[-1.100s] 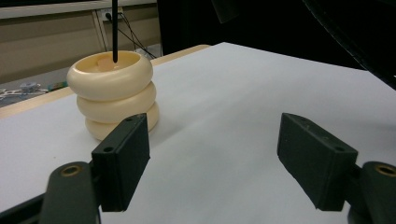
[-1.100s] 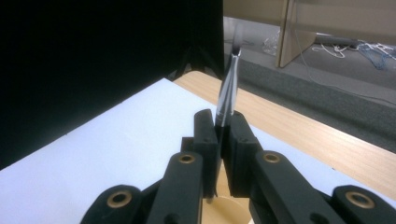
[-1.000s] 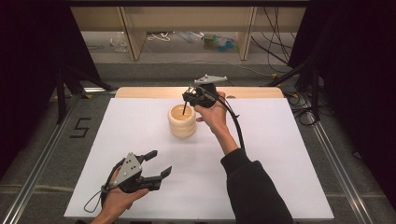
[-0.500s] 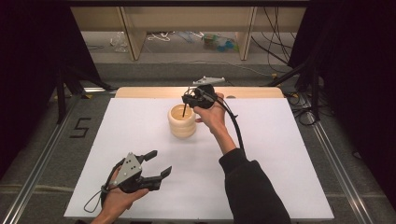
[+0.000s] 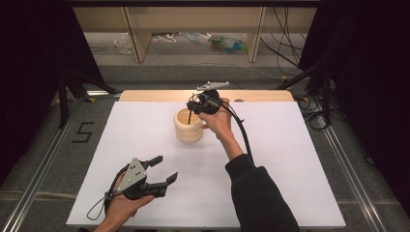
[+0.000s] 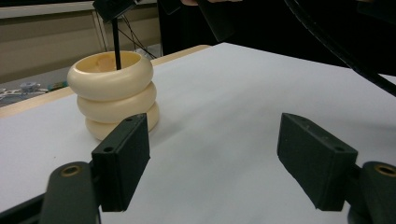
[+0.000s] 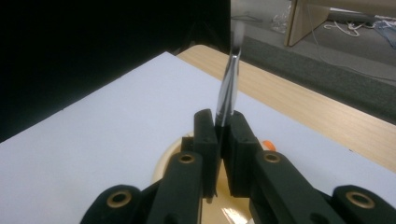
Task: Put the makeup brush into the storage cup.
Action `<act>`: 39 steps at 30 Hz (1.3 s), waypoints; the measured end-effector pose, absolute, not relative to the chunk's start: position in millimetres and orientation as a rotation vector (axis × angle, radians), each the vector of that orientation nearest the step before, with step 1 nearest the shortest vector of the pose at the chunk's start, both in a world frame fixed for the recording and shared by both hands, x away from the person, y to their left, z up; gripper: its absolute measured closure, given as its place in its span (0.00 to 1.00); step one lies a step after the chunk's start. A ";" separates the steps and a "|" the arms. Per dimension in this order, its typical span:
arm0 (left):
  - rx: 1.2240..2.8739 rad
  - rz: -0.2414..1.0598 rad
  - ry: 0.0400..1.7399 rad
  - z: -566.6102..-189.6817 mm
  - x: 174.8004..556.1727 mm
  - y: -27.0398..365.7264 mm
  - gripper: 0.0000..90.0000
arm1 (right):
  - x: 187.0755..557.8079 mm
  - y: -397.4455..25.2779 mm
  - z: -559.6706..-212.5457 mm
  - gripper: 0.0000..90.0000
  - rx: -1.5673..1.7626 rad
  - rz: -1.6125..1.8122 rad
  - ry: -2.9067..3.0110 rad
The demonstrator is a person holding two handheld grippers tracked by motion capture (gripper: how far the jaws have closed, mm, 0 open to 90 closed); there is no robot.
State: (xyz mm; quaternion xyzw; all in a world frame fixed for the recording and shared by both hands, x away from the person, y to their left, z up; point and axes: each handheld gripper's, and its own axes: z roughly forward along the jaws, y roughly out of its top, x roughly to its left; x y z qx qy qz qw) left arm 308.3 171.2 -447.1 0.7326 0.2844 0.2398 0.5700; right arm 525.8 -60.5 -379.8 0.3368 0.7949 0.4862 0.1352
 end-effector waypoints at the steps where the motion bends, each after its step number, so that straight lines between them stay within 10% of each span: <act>1: 1.720 0.563 0.667 -447.1 308.2 171.2 0.28 | 525.8 -60.3 -380.3 0.95 0.985 1.406 2.309; 10: 1.716 0.553 0.677 -447.4 307.5 170.5 0.28 | 527.6 -59.8 -388.0 0.90 0.993 1.392 2.342; 22: 1.716 0.552 0.678 -447.6 307.3 170.0 0.28 | 520.0 -64.1 -375.6 0.44 1.078 1.348 2.300; 39: 1.720 0.553 0.676 -448.1 307.9 170.3 0.28 | 504.9 -90.3 -362.3 0.37 1.022 1.350 2.272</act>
